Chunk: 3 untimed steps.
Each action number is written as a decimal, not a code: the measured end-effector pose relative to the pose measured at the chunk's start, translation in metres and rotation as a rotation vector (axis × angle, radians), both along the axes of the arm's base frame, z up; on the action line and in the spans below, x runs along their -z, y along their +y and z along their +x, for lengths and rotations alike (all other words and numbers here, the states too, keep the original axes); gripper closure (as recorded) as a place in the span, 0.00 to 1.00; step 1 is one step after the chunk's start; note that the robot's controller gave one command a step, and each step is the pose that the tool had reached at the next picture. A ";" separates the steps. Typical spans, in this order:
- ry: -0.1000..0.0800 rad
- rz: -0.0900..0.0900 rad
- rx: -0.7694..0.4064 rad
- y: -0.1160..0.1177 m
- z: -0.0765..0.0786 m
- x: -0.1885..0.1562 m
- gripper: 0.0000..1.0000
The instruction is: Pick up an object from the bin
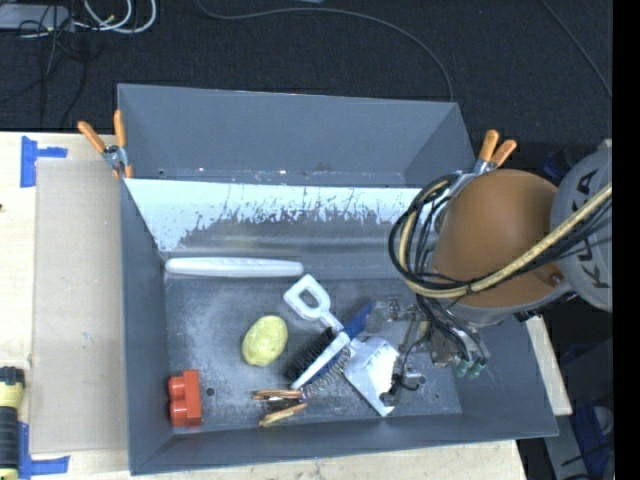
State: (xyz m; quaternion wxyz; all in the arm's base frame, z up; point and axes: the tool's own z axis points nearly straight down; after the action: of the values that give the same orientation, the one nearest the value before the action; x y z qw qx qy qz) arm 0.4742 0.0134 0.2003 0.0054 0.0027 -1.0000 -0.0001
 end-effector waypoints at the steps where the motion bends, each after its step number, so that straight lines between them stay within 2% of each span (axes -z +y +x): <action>1: -0.009 0.000 0.001 0.000 0.002 -0.004 0.00; 2: -0.013 0.001 -0.183 -0.003 0.027 0.039 0.00; 3: -0.003 0.005 -0.399 -0.020 0.050 0.058 0.00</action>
Offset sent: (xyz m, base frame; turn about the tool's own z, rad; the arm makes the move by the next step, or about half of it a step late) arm 0.0681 -0.0100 -0.1303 -0.5255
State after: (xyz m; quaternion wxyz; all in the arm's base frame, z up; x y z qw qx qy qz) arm 0.5243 -0.0063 0.1424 0.0039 0.2006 -0.9797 -0.0015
